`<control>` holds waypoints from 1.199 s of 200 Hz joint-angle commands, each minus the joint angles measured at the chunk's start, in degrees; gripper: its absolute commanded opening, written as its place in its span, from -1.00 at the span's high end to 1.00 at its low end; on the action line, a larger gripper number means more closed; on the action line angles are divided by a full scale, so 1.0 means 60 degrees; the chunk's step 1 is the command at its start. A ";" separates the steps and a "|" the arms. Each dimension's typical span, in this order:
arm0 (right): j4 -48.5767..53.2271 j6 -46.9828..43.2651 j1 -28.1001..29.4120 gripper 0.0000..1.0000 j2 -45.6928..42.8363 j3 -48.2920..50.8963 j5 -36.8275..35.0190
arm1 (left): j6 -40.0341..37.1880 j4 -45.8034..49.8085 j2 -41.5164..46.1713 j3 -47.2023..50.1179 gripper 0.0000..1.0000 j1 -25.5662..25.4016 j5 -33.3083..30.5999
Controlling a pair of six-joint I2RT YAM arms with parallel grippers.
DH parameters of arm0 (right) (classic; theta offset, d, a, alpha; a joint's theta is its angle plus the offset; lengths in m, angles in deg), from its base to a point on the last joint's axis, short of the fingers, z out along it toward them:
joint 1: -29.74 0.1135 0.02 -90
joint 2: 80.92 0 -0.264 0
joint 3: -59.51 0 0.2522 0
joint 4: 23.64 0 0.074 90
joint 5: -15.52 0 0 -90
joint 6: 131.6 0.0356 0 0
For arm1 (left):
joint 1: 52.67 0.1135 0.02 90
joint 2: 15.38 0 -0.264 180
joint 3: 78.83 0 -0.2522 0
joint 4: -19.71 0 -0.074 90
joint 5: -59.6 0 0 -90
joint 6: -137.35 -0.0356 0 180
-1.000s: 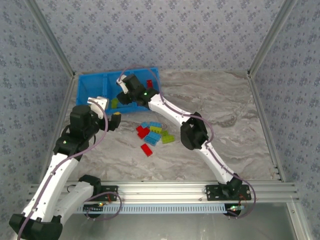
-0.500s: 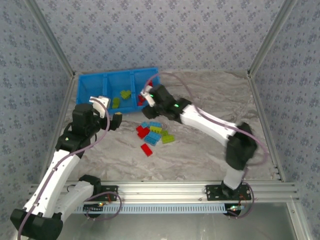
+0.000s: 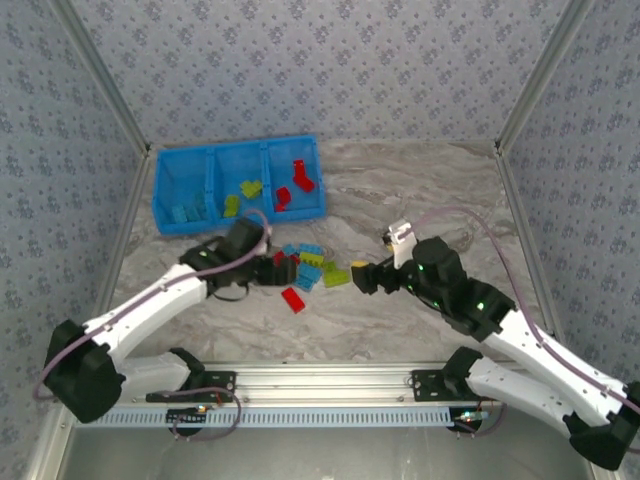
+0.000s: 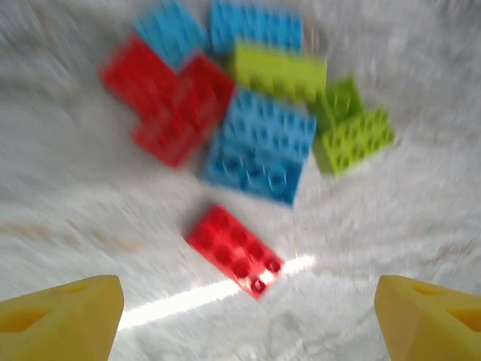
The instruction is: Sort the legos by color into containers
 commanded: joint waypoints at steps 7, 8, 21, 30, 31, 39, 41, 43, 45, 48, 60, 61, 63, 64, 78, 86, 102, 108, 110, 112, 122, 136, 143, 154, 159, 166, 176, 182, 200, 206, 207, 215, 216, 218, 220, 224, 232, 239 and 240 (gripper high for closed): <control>0.0352 0.1048 -0.0075 -1.00 -0.0131 0.0472 0.0171 | 0.3292 -0.0439 -0.0735 0.0324 -0.74 -0.1196 -0.1741; 0.0355 0.1064 -0.0077 -1.00 -0.0121 0.0483 0.0167 | 0.3342 -0.0453 -0.0778 0.0323 -0.74 -0.1231 -0.1761; 0.0311 0.1201 -0.0086 -1.00 -0.0061 0.0550 0.0178 | 0.3754 -0.0596 -0.1355 0.0212 -0.75 -0.1617 -0.2093; 0.0238 0.1240 -0.0102 -1.00 -0.0045 0.0620 0.0163 | 0.3860 -0.0740 -0.1779 0.0085 -0.75 -0.1772 -0.2201; 0.0232 0.1255 -0.0105 -1.00 -0.0041 0.0631 0.0163 | 0.3861 -0.0772 -0.1834 0.0079 -0.75 -0.1783 -0.2211; 0.0221 0.1286 -0.0135 -1.00 -0.0038 0.0653 0.0136 | 0.3874 -0.0944 -0.2230 -0.0011 -0.74 -0.1852 -0.2194; 0.0213 0.1289 -0.0137 -1.00 -0.0038 0.0655 0.0145 | 0.3898 -0.0975 -0.2319 -0.0040 -0.74 -0.1852 -0.2181; 0.0223 0.1293 -0.0144 -1.00 -0.0038 0.0663 0.0148 | 0.3911 -0.1008 -0.2415 -0.0054 -0.74 -0.1859 -0.2160; 0.0225 0.1294 -0.0161 -1.00 -0.0038 0.0654 0.0148 | 0.3936 -0.1049 -0.2497 -0.0090 -0.73 -0.1868 -0.2140; 0.0246 0.1295 -0.0158 -1.00 -0.0038 0.0649 0.0137 | 0.3962 -0.1111 -0.2638 -0.0129 -0.72 -0.1866 -0.2081; 0.0354 0.1307 -0.0220 -1.00 -0.0063 0.0628 0.0120 | 0.3915 -0.1443 -0.3121 -0.0209 -0.68 -0.1874 -0.1798; 0.0363 0.1310 -0.0222 -1.00 -0.0065 0.0635 0.0120 | 0.3917 -0.1468 -0.3165 -0.0214 -0.67 -0.1877 -0.1783; 0.0385 0.1309 -0.0235 -1.00 -0.0066 0.0618 0.0119 | 0.3919 -0.1516 -0.3230 -0.0233 -0.66 -0.1884 -0.1752; 0.0393 0.1319 -0.0230 -1.00 -0.0067 0.0615 0.0119 | 0.3920 -0.1548 -0.3271 -0.0241 -0.66 -0.1882 -0.1730; 0.0503 0.1342 -0.0273 -1.00 -0.0118 0.0612 0.0086 | 0.3920 -0.1710 -0.3682 -0.0293 -0.56 -0.1907 -0.1608; 0.0560 0.1363 -0.0298 -1.00 -0.0147 0.0612 0.0100 | 0.3904 -0.1688 -0.3856 -0.0341 -0.46 -0.1914 -0.1632; 0.0600 0.1383 -0.0313 -1.00 -0.0170 0.0628 0.0271 | 0.3877 -0.1543 -0.3999 -0.0380 -0.25 -0.1910 -0.1817; 0.0591 0.1386 -0.0327 -1.00 -0.0149 0.0634 0.0371 | 0.3862 -0.1480 -0.4006 -0.0380 -0.16 -0.1910 -0.1868; 0.0588 0.1387 -0.0327 -1.00 -0.0146 0.0632 0.0413 | 0.3854 -0.1464 -0.4001 -0.0373 -0.13 -0.1914 -0.1895; 0.0584 0.1376 -0.0335 -1.00 -0.0123 0.0635 0.0449 | 0.3860 -0.1445 -0.3989 -0.0368 -0.10 -0.1911 -0.1905; 0.0556 0.1371 -0.0356 -1.00 -0.0008 0.0615 0.0760 | 0.3854 -0.1331 -0.3947 -0.0347 0.02 -0.1910 -0.1974; 0.0519 0.1328 -0.0385 -1.00 0.0221 0.0540 0.1363 | 0.3847 -0.1197 -0.3815 -0.0288 0.21 -0.1918 -0.2010; 0.0493 0.1293 -0.0379 -1.00 0.0355 0.0489 0.1656 | 0.3847 -0.1159 -0.3722 -0.0241 0.30 -0.1914 -0.2031; 0.0462 0.1252 -0.0359 -1.00 0.0521 0.0424 0.2030 | 0.3836 -0.1154 -0.3493 -0.0129 0.44 -0.1910 -0.2065; 0.0446 0.1233 -0.0357 -1.00 0.0583 0.0380 0.2152 | 0.3805 -0.1177 -0.3375 -0.0094 0.49 -0.1910 -0.2078; 0.0417 0.1226 -0.0328 -1.00 0.0643 0.0325 0.2251 | 0.3759 -0.1201 -0.3173 -0.0061 0.55 -0.1921 -0.2075; 0.0430 0.1219 -0.0291 -1.00 0.0691 0.0255 0.2283 | 0.3695 -0.1182 -0.2850 -0.0124 0.59 -0.1919 -0.2109; 0.0466 0.1219 -0.0282 -1.00 0.0673 0.0179 0.2274 | 0.3626 -0.1073 -0.2641 -0.0224 0.60 -0.1932 -0.2225; 0.0552 0.1221 -0.0269 -1.00 0.0532 0.0021 0.2171 | 0.3080 -0.0658 -0.2025 -0.0898 0.60 -0.1926 -0.3028; 0.0536 0.1226 -0.0261 -1.00 0.0467 0.0012 0.2057 | 0.2755 -0.0634 -0.1909 -0.1234 0.60 -0.1925 -0.3380; 0.0527 0.1226 -0.0265 -1.00 0.0456 0.0012 0.2047 | 0.2678 -0.0639 -0.1899 -0.1291 0.59 -0.1918 -0.3431; 0.0493 0.1215 -0.0267 -1.00 0.0381 0.0043 0.1867 | 0.2137 -0.0670 -0.1890 -0.1830 0.56 -0.1868 -0.3860; 0.0491 0.1228 -0.0268 -1.00 0.0370 0.0042 0.1843 | 0.2055 -0.0671 -0.1905 -0.1889 0.56 -0.1852 -0.3897; 0.0479 0.1216 -0.0269 -1.00 0.0350 0.0059 0.1806 | 0.1923 -0.0665 -0.1930 -0.2040 0.56 -0.1822 -0.3995; 0.0476 0.1227 -0.0269 -1.00 0.0330 0.0060 0.1768 | 0.1813 -0.0660 -0.1977 -0.2191 0.55 -0.1775 -0.4082; 0.0475 0.1226 -0.0280 -1.00 0.0315 0.0075 0.1709 | 0.1601 -0.0631 -0.2083 -0.2504 0.54 -0.1659 -0.4210; 0.0502 0.1240 -0.0298 -1.00 0.0295 0.0056 0.1597 | 0.1137 -0.0614 -0.2358 -0.3152 0.53 -0.1374 -0.4330; 0.0571 0.1247 -0.0298 -1.00 0.0299 0.0017 0.1517 | 0.0797 -0.0707 -0.2689 -0.3658 0.52 -0.1072 -0.4383; 0.0596 0.1251 -0.0298 -1.00 0.0292 0.0007 0.1507 | 0.0755 -0.0711 -0.2729 -0.3718 0.52 -0.1030 -0.4393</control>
